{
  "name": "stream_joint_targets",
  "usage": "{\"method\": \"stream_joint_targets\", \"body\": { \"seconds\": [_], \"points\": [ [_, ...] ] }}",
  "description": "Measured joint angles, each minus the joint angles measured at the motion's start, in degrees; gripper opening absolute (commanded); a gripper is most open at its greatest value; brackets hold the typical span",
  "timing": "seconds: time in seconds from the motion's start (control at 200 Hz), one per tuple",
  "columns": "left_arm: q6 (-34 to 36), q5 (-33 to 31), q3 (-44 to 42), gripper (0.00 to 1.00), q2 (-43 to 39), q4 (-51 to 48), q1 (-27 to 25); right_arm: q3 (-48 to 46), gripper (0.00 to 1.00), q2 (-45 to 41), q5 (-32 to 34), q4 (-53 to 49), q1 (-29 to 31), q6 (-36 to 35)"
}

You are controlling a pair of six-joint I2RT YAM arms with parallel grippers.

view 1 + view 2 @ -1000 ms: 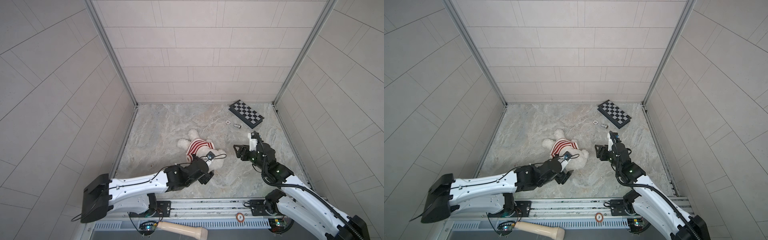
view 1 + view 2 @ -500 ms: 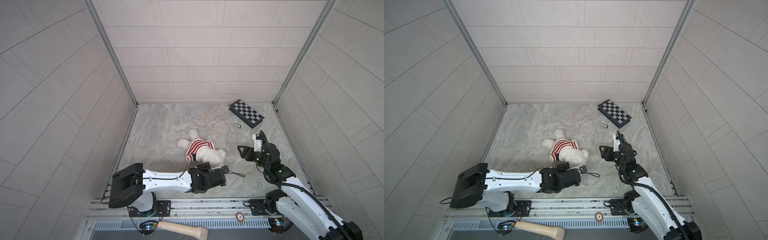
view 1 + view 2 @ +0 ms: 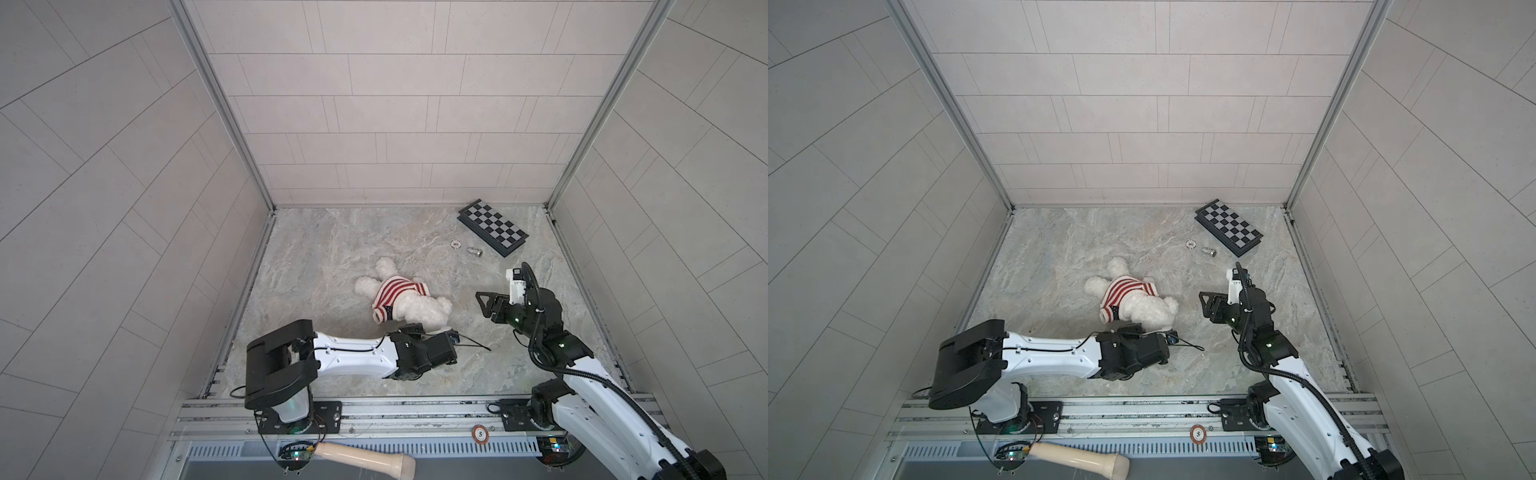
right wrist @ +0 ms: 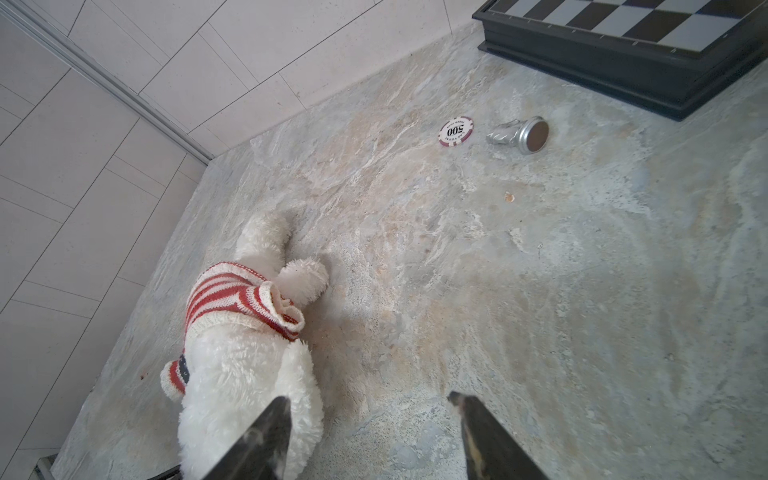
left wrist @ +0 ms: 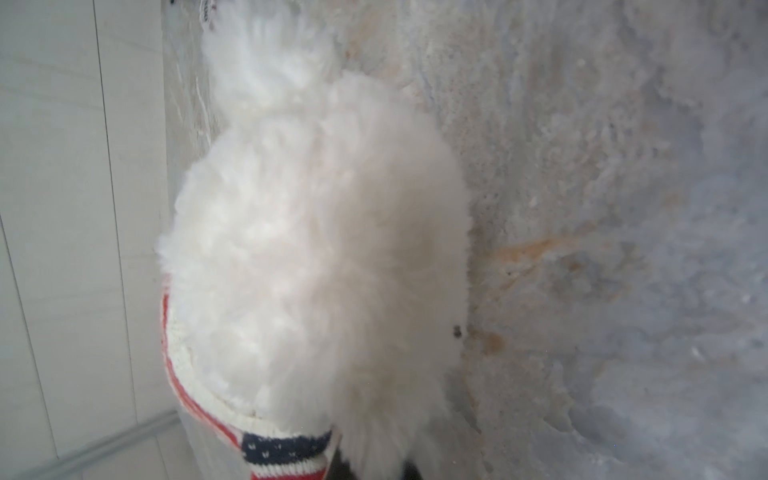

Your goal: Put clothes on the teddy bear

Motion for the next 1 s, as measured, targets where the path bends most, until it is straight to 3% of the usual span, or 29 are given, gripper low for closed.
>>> {"method": "stream_joint_targets", "body": {
  "seconds": [0.115, 0.32, 0.521, 0.651, 0.776, 1.001],
  "points": [
    [0.2, 2.0, -0.3, 0.0, -5.9, 0.1, 1.3, -0.1, 0.64, -1.3, 0.1, -0.5, -0.1, -0.6],
    [-2.6, 10.4, 1.7, 0.0, -23.5, -2.7, 7.3, -2.1, 0.65, -7.1, 0.0, 0.4, -0.2, -1.6],
    [-10.3, 25.9, 11.8, 0.0, -34.3, -8.7, 17.6, -2.6, 0.66, -11.6, -0.7, 1.4, -0.2, -3.3],
    [-18.9, 38.9, 15.5, 0.0, -36.3, -7.7, 22.6, -4.2, 0.66, -14.6, -1.9, 6.3, -0.2, -2.9],
    [-32.1, 52.1, 14.1, 0.0, -35.2, -1.6, 28.1, -6.6, 0.67, -19.5, -1.2, 8.0, -0.2, -2.6],
    [-51.3, 63.8, 3.8, 0.0, -30.2, 12.5, 32.6, -6.3, 0.67, -21.3, -0.7, 7.7, -0.2, -3.2]
  ]
}}
